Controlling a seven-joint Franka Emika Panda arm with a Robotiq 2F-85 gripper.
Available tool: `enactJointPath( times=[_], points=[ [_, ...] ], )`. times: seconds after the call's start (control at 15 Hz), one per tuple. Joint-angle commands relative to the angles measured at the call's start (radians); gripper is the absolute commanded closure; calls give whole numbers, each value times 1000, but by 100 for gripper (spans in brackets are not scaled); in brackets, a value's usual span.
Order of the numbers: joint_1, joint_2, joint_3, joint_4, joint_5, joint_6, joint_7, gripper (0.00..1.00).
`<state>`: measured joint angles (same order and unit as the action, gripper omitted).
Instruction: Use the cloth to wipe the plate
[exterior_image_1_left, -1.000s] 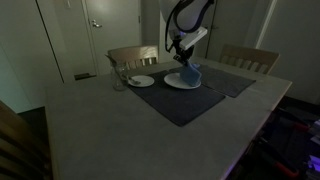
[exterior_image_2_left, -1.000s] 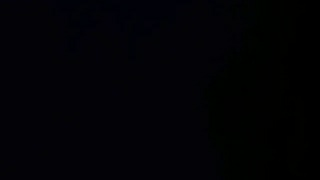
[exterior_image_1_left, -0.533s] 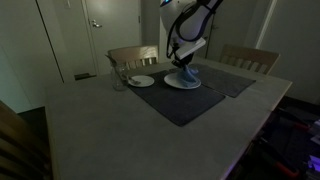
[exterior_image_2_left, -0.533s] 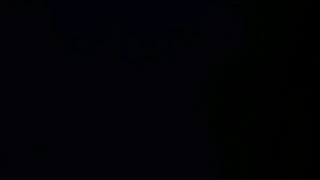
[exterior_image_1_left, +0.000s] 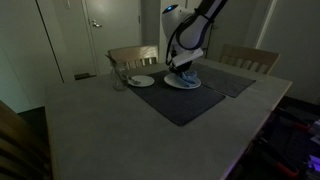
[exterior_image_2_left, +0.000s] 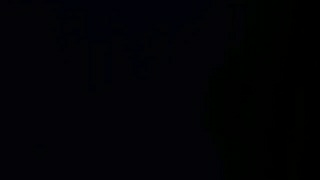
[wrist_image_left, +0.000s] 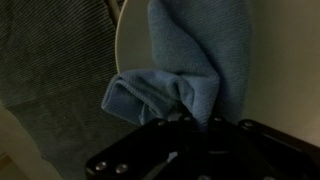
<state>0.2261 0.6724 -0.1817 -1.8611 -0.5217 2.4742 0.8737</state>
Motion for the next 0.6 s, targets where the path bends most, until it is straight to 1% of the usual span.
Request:
enactJointPath(
  times=[0.0, 0.27, 0.53],
  points=[
    [-14, 19, 23, -11, 77, 63, -26, 98],
    [-26, 18, 52, -8, 169, 94, -89, 98],
    [-49, 15, 99, -8, 262, 110, -232, 98]
  ],
)
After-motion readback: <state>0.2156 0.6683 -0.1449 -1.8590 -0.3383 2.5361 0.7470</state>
